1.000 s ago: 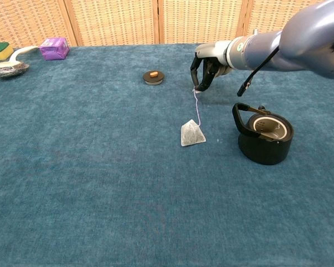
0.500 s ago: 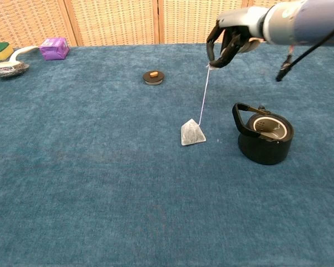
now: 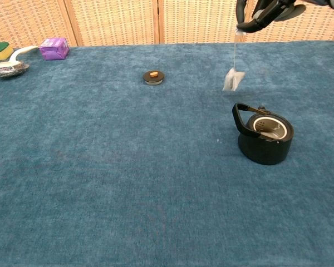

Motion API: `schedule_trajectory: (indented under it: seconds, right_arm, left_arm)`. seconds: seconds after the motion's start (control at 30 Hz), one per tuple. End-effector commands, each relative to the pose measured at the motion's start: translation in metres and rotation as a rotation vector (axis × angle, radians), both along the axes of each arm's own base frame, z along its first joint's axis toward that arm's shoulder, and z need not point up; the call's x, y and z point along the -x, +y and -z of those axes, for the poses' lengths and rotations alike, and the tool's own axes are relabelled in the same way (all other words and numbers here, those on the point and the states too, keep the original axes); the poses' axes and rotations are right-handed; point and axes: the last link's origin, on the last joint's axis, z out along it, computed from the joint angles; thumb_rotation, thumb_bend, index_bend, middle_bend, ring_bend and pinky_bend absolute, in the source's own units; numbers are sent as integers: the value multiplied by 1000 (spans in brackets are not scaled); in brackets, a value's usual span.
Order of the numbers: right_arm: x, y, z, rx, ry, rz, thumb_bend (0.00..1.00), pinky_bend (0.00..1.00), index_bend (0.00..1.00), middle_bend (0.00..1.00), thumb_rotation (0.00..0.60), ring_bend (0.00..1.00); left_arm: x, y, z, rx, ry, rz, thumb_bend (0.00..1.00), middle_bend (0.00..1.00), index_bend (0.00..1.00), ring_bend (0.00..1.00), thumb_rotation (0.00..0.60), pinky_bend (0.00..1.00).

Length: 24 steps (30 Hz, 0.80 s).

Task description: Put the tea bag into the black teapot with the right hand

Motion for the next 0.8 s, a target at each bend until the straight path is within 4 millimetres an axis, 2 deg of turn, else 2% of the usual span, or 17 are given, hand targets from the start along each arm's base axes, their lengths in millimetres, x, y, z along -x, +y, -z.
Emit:
schedule_trajectory:
  seconds: [0.03,0.33,0.8]
  right_arm:
    - [3,9,-12,21,-34,-9,478,1000,627,1000,600,1000]
    - [5,23,-36,33,-99,-15,477,1000,628,1000,600,1000]
    - [19,54,-58,34,-134,-20,478,1000,630,1000,600,1000]
  left_arm:
    - [-1,-1,0,-1,0,1,274,191,139,85,600,137]
    - [-3,-2,1,0,-7,8,273,191,139,86,600,137]
    - [-2,-2,3,10,-14,14,273,191,139,86,600,137]
